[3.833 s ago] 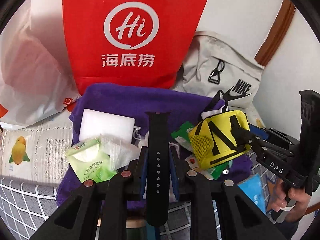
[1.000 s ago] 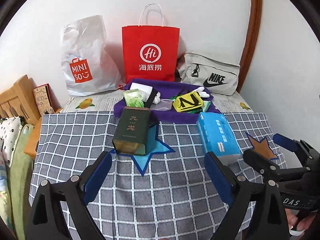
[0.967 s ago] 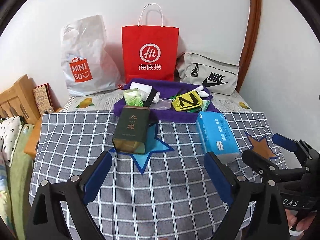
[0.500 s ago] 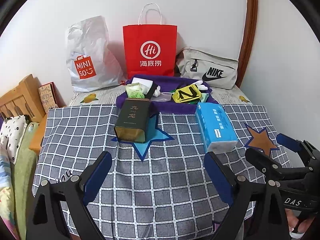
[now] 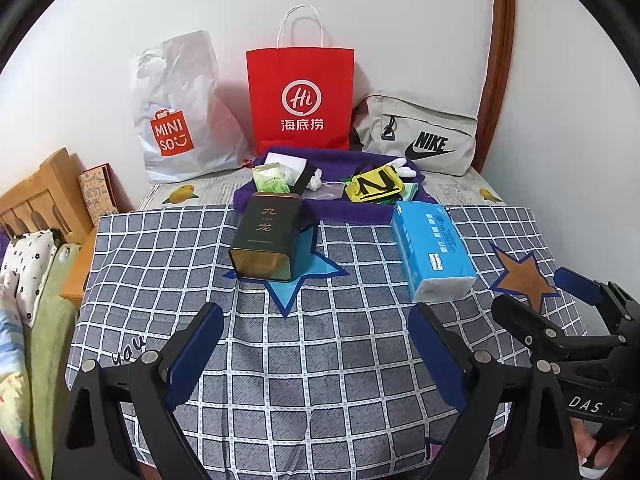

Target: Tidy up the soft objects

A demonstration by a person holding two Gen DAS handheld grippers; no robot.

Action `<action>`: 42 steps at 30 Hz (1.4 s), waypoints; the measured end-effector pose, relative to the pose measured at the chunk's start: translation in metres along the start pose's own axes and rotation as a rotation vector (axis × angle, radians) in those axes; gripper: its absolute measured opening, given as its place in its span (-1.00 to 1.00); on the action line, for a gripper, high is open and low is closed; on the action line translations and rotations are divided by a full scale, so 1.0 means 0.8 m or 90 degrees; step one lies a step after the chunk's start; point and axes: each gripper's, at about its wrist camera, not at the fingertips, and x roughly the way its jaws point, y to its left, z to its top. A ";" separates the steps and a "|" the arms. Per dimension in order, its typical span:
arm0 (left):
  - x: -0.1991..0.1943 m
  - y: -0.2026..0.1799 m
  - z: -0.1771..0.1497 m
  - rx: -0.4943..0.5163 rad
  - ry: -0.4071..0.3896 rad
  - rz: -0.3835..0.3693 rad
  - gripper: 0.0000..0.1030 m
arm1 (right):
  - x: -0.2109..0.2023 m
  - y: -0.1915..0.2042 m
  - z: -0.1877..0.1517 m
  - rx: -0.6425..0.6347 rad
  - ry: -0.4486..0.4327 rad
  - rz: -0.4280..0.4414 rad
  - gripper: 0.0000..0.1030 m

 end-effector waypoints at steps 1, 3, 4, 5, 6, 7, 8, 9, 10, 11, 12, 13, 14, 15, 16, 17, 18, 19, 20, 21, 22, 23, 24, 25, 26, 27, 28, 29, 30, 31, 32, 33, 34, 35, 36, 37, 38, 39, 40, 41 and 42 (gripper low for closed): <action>0.000 0.000 0.000 0.000 0.000 0.000 0.81 | 0.000 0.000 0.000 0.000 0.001 0.000 1.00; -0.001 0.001 0.000 0.000 -0.001 0.001 0.81 | 0.000 0.000 0.000 0.000 0.000 0.001 1.00; -0.001 0.001 0.000 0.000 -0.001 0.001 0.81 | 0.000 0.001 0.000 0.000 -0.001 0.001 1.00; -0.001 0.001 0.000 -0.001 -0.001 0.002 0.81 | 0.000 0.001 0.000 0.000 -0.001 0.001 1.00; -0.002 0.002 0.000 -0.002 -0.002 0.003 0.81 | 0.000 0.002 0.000 0.001 -0.001 0.002 1.00; -0.002 0.002 0.000 -0.003 -0.001 0.003 0.81 | -0.001 0.002 0.000 0.000 -0.001 0.002 1.00; -0.002 0.002 0.000 -0.003 -0.001 0.004 0.81 | -0.001 0.002 0.000 0.000 -0.001 0.003 1.00; -0.002 0.003 0.000 -0.004 -0.001 0.004 0.81 | -0.001 0.002 0.000 0.000 -0.001 0.002 1.00; -0.002 0.003 0.001 -0.004 -0.002 0.005 0.81 | -0.001 0.003 0.000 0.000 -0.002 0.001 1.00; -0.003 0.003 0.001 -0.003 -0.003 0.005 0.81 | 0.000 0.002 0.000 0.000 -0.002 0.002 1.00; -0.003 0.003 0.001 -0.004 -0.003 0.006 0.81 | 0.000 0.002 0.000 0.001 -0.002 0.002 1.00; -0.003 0.002 0.000 -0.004 -0.003 0.006 0.81 | 0.000 0.002 0.000 0.001 -0.002 0.002 1.00; -0.003 0.002 0.000 -0.003 -0.003 0.006 0.81 | 0.000 0.002 0.000 0.000 -0.002 0.001 1.00; -0.003 0.003 0.000 -0.004 -0.002 0.006 0.81 | 0.000 0.002 -0.001 0.000 -0.003 0.000 1.00; -0.003 0.002 0.000 -0.004 -0.002 0.006 0.81 | 0.000 0.002 -0.001 0.000 -0.003 0.000 1.00; -0.003 0.002 0.001 -0.004 -0.002 0.006 0.81 | -0.001 0.002 -0.001 0.000 -0.003 0.000 1.00; -0.004 0.002 0.001 -0.003 -0.003 0.007 0.81 | -0.001 0.003 -0.001 0.000 -0.003 0.000 1.00; -0.004 0.002 0.001 -0.003 -0.004 0.007 0.81 | -0.001 0.002 -0.001 0.000 -0.003 0.000 1.00; -0.004 0.002 0.000 -0.003 -0.004 0.008 0.81 | -0.001 0.002 -0.001 0.001 -0.004 -0.001 1.00; -0.004 0.002 0.000 -0.003 -0.004 0.008 0.81 | -0.001 0.002 -0.001 0.001 -0.004 -0.001 1.00; -0.004 0.002 0.000 -0.003 -0.004 0.008 0.81 | -0.001 0.002 -0.002 0.001 -0.004 -0.001 1.00; -0.004 0.002 0.000 -0.003 -0.004 0.008 0.81 | -0.001 0.002 -0.001 0.002 -0.004 -0.001 1.00; -0.004 0.002 0.000 -0.003 -0.003 0.008 0.81 | -0.001 0.002 -0.002 0.002 -0.004 -0.001 1.00; -0.004 0.002 0.000 -0.004 -0.002 0.008 0.81 | -0.001 0.001 -0.002 0.001 -0.004 -0.001 1.00; -0.005 0.002 -0.001 -0.005 -0.002 0.009 0.81 | -0.001 0.001 -0.002 0.001 -0.005 -0.001 1.00; -0.005 0.002 -0.001 -0.004 -0.004 0.009 0.81 | -0.001 0.001 -0.002 0.002 -0.004 0.000 1.00; -0.005 0.002 0.000 -0.003 -0.004 0.010 0.81 | -0.002 0.001 -0.002 0.003 -0.004 0.000 1.00; -0.005 0.001 0.000 -0.003 -0.003 0.011 0.81 | -0.002 0.001 -0.002 0.003 -0.005 -0.001 1.00; -0.006 0.001 0.000 -0.004 -0.004 0.010 0.81 | -0.003 0.001 -0.002 0.002 -0.005 -0.002 1.00; -0.005 0.001 0.000 -0.003 -0.004 0.010 0.81 | -0.003 0.001 -0.002 0.003 -0.006 -0.002 1.00; -0.005 0.001 0.000 -0.003 -0.003 0.011 0.81 | -0.003 0.001 -0.002 0.003 -0.005 -0.002 1.00; -0.006 0.001 0.000 -0.003 -0.003 0.011 0.81 | -0.003 0.001 -0.001 0.003 -0.005 -0.002 1.00; -0.006 0.001 -0.001 -0.003 -0.003 0.012 0.81 | -0.003 0.001 -0.001 0.003 -0.005 -0.002 1.00; -0.006 0.001 0.000 -0.003 -0.003 0.011 0.81 | -0.003 0.001 -0.001 0.003 -0.005 -0.001 1.00; -0.006 0.001 0.000 -0.003 -0.004 0.011 0.81 | -0.003 0.001 -0.001 0.004 -0.005 -0.001 1.00; -0.005 0.001 0.000 -0.002 -0.004 0.010 0.81 | -0.004 0.001 -0.001 0.004 -0.005 0.000 1.00; -0.005 0.001 0.001 -0.002 -0.005 0.010 0.81 | -0.004 0.000 -0.001 0.004 -0.005 0.001 1.00; -0.006 0.001 0.001 -0.002 -0.005 0.010 0.81 | -0.005 0.000 -0.001 0.004 -0.006 0.000 1.00; -0.006 0.002 0.001 -0.003 -0.006 0.010 0.81 | -0.006 0.000 -0.001 0.004 -0.007 0.000 1.00; -0.007 0.001 0.001 -0.002 -0.006 0.010 0.81 | -0.006 0.000 0.000 0.005 -0.007 0.000 1.00; -0.007 0.002 0.001 -0.002 -0.007 0.011 0.81 | -0.006 0.000 0.000 0.005 -0.007 0.000 1.00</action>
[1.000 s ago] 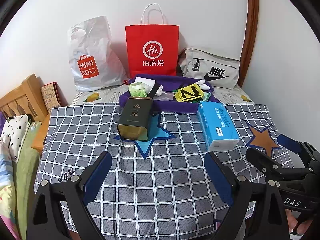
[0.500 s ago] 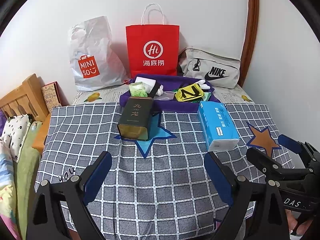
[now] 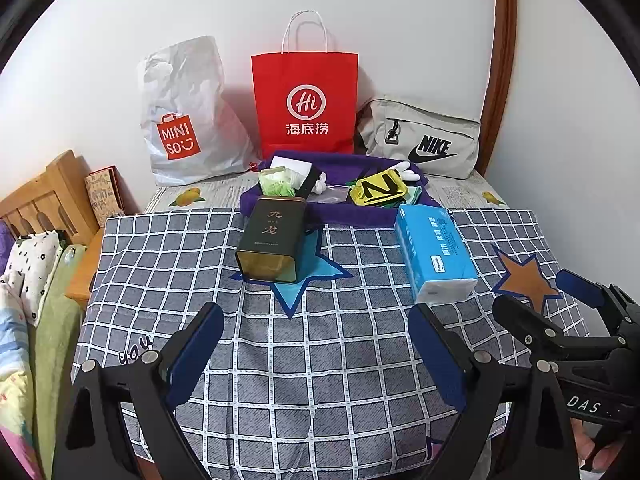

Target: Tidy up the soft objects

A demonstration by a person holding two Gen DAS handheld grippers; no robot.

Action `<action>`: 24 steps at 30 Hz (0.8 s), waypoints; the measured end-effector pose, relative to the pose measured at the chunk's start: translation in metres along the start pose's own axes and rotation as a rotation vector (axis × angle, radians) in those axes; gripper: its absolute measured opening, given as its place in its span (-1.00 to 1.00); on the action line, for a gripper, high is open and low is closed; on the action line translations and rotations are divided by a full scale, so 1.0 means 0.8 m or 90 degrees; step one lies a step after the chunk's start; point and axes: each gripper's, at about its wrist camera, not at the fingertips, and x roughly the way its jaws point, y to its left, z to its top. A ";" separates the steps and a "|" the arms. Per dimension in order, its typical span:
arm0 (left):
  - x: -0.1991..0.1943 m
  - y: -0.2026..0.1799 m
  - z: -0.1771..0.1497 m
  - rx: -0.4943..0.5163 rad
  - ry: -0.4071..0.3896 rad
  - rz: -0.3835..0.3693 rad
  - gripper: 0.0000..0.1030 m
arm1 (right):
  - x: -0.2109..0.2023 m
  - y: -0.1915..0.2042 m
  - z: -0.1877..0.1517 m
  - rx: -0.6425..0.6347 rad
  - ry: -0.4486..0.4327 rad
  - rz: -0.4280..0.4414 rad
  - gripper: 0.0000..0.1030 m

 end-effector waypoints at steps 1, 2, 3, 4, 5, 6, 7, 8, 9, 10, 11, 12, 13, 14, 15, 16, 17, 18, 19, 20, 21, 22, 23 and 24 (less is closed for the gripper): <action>-0.001 -0.001 -0.001 0.000 0.000 0.001 0.81 | 0.000 0.000 0.000 0.000 0.000 0.000 1.00; -0.001 -0.001 0.000 0.000 0.001 0.001 0.81 | -0.001 0.000 0.000 0.000 0.000 0.000 1.00; -0.001 -0.001 0.000 0.000 -0.001 0.000 0.81 | 0.000 0.000 0.000 0.000 0.001 -0.001 1.00; -0.001 -0.001 0.000 0.001 0.000 0.000 0.81 | -0.001 0.000 0.001 0.000 0.000 0.000 1.00; 0.000 0.000 0.000 0.001 0.001 0.000 0.81 | -0.001 0.000 0.001 0.000 0.001 0.000 1.00; -0.001 -0.001 -0.001 0.001 0.001 0.000 0.81 | -0.001 0.001 0.001 0.000 0.001 -0.001 1.00; -0.001 -0.001 -0.001 0.001 0.001 0.000 0.81 | -0.001 0.001 0.001 0.000 0.001 -0.002 1.00; -0.001 -0.001 -0.001 0.001 0.000 0.000 0.81 | -0.001 0.000 0.001 -0.001 0.001 -0.003 1.00; 0.000 -0.001 -0.001 0.001 0.000 0.000 0.81 | -0.001 0.001 0.002 -0.001 0.001 -0.003 1.00; 0.000 -0.001 -0.001 0.001 0.001 -0.001 0.81 | -0.001 0.001 0.002 0.000 0.001 -0.004 1.00; -0.001 -0.002 -0.001 0.001 0.001 -0.002 0.81 | -0.001 0.001 0.001 0.001 0.001 -0.004 1.00; -0.001 -0.002 -0.001 0.002 0.001 -0.007 0.81 | -0.001 0.000 0.001 0.001 0.002 -0.006 1.00; -0.002 -0.004 -0.002 0.004 0.001 -0.017 0.81 | -0.001 0.000 0.001 0.000 0.003 -0.009 1.00; -0.002 -0.005 -0.002 0.006 0.001 -0.027 0.82 | 0.000 0.000 0.001 0.000 0.004 -0.011 1.00; -0.003 -0.006 -0.002 0.007 -0.002 -0.031 0.82 | 0.001 0.001 0.000 -0.002 0.007 -0.014 1.00; -0.005 -0.007 -0.003 0.008 -0.005 -0.031 0.82 | 0.000 0.001 0.000 0.000 0.005 -0.015 1.00; -0.006 -0.008 -0.003 0.008 -0.006 -0.030 0.82 | -0.001 0.000 0.001 0.003 -0.002 -0.014 1.00; -0.006 -0.008 -0.003 0.008 -0.005 -0.030 0.82 | -0.002 0.000 0.001 0.004 -0.003 -0.012 1.00; -0.006 -0.009 -0.004 0.009 -0.005 -0.029 0.82 | -0.001 -0.001 0.001 0.004 0.000 -0.009 1.00; -0.007 -0.009 -0.004 0.009 -0.004 -0.029 0.82 | -0.001 -0.001 0.000 0.005 0.004 -0.007 1.00; -0.006 -0.009 -0.004 0.009 -0.003 -0.027 0.82 | -0.001 -0.001 0.000 0.004 0.003 -0.008 1.00; -0.005 -0.008 -0.004 0.008 -0.002 -0.026 0.82 | -0.001 -0.001 0.000 0.003 0.003 -0.009 1.00; -0.004 -0.008 -0.004 0.007 -0.001 -0.026 0.82 | 0.000 -0.001 0.000 0.002 0.004 -0.011 1.00; -0.004 -0.008 -0.004 0.007 0.000 -0.026 0.82 | 0.001 -0.001 0.000 0.000 0.005 -0.013 1.00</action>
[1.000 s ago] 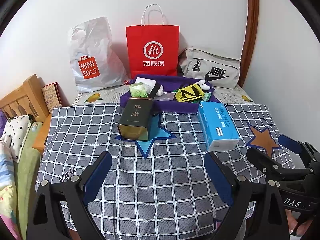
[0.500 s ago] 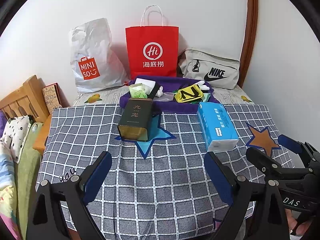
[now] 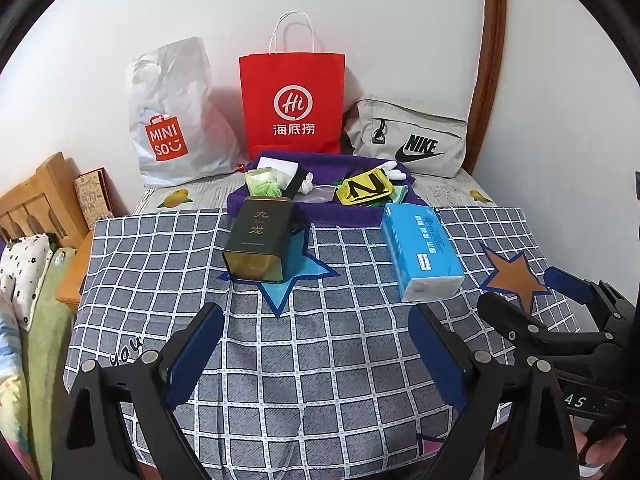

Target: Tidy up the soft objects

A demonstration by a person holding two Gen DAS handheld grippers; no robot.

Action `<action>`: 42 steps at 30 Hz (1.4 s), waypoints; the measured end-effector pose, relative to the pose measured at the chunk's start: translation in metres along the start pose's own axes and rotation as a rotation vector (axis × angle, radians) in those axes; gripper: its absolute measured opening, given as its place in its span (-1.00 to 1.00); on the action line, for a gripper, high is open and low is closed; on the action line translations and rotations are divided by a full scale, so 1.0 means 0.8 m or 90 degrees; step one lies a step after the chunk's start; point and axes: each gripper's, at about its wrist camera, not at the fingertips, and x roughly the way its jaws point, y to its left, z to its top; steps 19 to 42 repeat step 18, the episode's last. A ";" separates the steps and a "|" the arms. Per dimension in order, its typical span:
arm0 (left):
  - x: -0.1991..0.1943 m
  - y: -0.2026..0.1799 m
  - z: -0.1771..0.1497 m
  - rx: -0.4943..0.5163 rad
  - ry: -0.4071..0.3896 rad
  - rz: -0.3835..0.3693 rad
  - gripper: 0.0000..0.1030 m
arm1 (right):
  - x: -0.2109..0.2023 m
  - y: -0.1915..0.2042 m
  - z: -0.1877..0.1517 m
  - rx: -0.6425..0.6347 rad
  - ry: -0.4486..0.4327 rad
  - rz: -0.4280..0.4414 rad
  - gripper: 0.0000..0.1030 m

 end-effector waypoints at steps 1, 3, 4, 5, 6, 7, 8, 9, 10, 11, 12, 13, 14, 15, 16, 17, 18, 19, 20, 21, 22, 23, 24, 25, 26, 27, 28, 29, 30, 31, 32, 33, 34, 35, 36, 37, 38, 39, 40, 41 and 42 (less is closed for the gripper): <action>0.000 0.000 0.000 0.000 0.000 0.001 0.82 | 0.000 0.000 0.000 -0.001 0.000 -0.001 1.00; 0.000 0.000 -0.001 0.000 0.000 0.002 0.82 | 0.000 0.000 -0.001 -0.001 -0.001 -0.002 1.00; 0.000 0.000 -0.001 0.000 0.000 0.003 0.82 | 0.000 0.000 -0.001 -0.001 0.000 -0.001 1.00; 0.000 0.000 -0.001 0.001 -0.001 0.004 0.82 | 0.000 0.000 -0.001 -0.001 0.000 -0.001 1.00; 0.001 0.000 -0.001 0.001 0.000 0.004 0.82 | 0.000 0.000 -0.001 -0.001 0.000 -0.001 1.00; 0.000 0.000 -0.001 0.000 0.001 0.004 0.82 | 0.000 0.001 -0.001 -0.001 0.000 -0.002 1.00; 0.001 0.000 -0.001 0.001 0.000 0.006 0.82 | 0.000 0.001 -0.002 -0.002 0.000 -0.002 1.00; 0.001 0.000 -0.001 0.003 -0.001 0.009 0.82 | 0.001 0.001 -0.002 -0.002 0.000 -0.001 1.00; 0.003 0.001 -0.001 0.005 0.000 0.016 0.82 | 0.002 0.000 -0.002 -0.003 0.001 0.002 1.00; 0.005 0.003 -0.001 0.006 0.003 0.022 0.82 | 0.003 0.000 -0.003 -0.003 0.002 0.006 1.00; 0.007 0.004 -0.001 0.006 0.005 0.031 0.82 | 0.005 0.000 -0.003 -0.002 0.004 0.011 1.00; 0.008 0.006 -0.001 0.006 0.005 0.036 0.82 | 0.006 -0.001 -0.004 -0.002 0.004 0.019 1.00; 0.010 0.009 -0.001 0.003 0.006 0.037 0.82 | 0.008 -0.001 -0.004 -0.003 0.004 0.025 1.00; 0.012 0.011 -0.001 0.001 0.007 0.035 0.82 | 0.010 -0.001 -0.004 -0.005 0.005 0.026 1.00; 0.013 0.013 0.000 -0.002 0.008 0.035 0.82 | 0.014 -0.001 -0.005 -0.008 0.007 0.026 1.00; 0.015 0.015 0.000 -0.005 0.006 0.035 0.82 | 0.018 -0.002 -0.005 -0.011 0.010 0.024 1.00; 0.019 0.019 0.000 -0.007 0.004 0.038 0.82 | 0.022 -0.003 -0.006 -0.013 0.012 0.023 1.00; 0.019 0.019 0.000 -0.007 0.004 0.038 0.82 | 0.022 -0.003 -0.006 -0.013 0.012 0.023 1.00; 0.019 0.019 0.000 -0.007 0.004 0.038 0.82 | 0.022 -0.003 -0.006 -0.013 0.012 0.023 1.00; 0.019 0.019 0.000 -0.007 0.004 0.038 0.82 | 0.022 -0.003 -0.006 -0.013 0.012 0.023 1.00; 0.019 0.019 0.000 -0.007 0.004 0.038 0.82 | 0.022 -0.003 -0.006 -0.013 0.012 0.023 1.00; 0.019 0.019 0.000 -0.007 0.004 0.038 0.82 | 0.022 -0.003 -0.006 -0.013 0.012 0.023 1.00; 0.019 0.019 0.000 -0.007 0.004 0.038 0.82 | 0.022 -0.003 -0.006 -0.013 0.012 0.023 1.00; 0.019 0.019 0.000 -0.007 0.004 0.038 0.82 | 0.022 -0.003 -0.006 -0.013 0.012 0.023 1.00; 0.019 0.019 0.000 -0.007 0.004 0.038 0.82 | 0.022 -0.003 -0.006 -0.013 0.012 0.023 1.00; 0.019 0.019 0.000 -0.007 0.004 0.038 0.82 | 0.022 -0.003 -0.006 -0.013 0.012 0.023 1.00; 0.019 0.019 0.000 -0.007 0.004 0.038 0.82 | 0.022 -0.003 -0.006 -0.013 0.012 0.023 1.00; 0.019 0.019 0.000 -0.007 0.004 0.038 0.82 | 0.022 -0.003 -0.006 -0.013 0.012 0.023 1.00; 0.019 0.019 0.000 -0.007 0.004 0.038 0.82 | 0.022 -0.003 -0.006 -0.013 0.012 0.023 1.00; 0.019 0.019 0.000 -0.007 0.004 0.038 0.82 | 0.022 -0.003 -0.006 -0.013 0.012 0.023 1.00; 0.019 0.019 0.000 -0.007 0.004 0.038 0.82 | 0.022 -0.003 -0.006 -0.013 0.012 0.023 1.00; 0.019 0.019 0.000 -0.007 0.004 0.038 0.82 | 0.022 -0.003 -0.006 -0.013 0.012 0.023 1.00; 0.019 0.019 0.000 -0.007 0.004 0.038 0.82 | 0.022 -0.003 -0.006 -0.013 0.012 0.023 1.00; 0.019 0.019 0.000 -0.007 0.004 0.038 0.82 | 0.022 -0.003 -0.006 -0.013 0.012 0.023 1.00; 0.019 0.019 0.000 -0.007 0.004 0.038 0.82 | 0.022 -0.003 -0.006 -0.013 0.012 0.023 1.00; 0.019 0.019 0.000 -0.007 0.004 0.038 0.82 | 0.022 -0.003 -0.006 -0.013 0.012 0.023 1.00; 0.019 0.019 0.000 -0.007 0.004 0.038 0.82 | 0.022 -0.003 -0.006 -0.013 0.012 0.023 1.00; 0.019 0.019 0.000 -0.007 0.004 0.038 0.82 | 0.022 -0.003 -0.006 -0.013 0.012 0.023 1.00; 0.019 0.019 0.000 -0.007 0.004 0.038 0.82 | 0.022 -0.003 -0.006 -0.013 0.012 0.023 1.00; 0.019 0.019 0.000 -0.007 0.004 0.038 0.82 | 0.022 -0.003 -0.006 -0.013 0.012 0.023 1.00; 0.019 0.019 0.000 -0.007 0.004 0.038 0.82 | 0.022 -0.003 -0.006 -0.013 0.012 0.023 1.00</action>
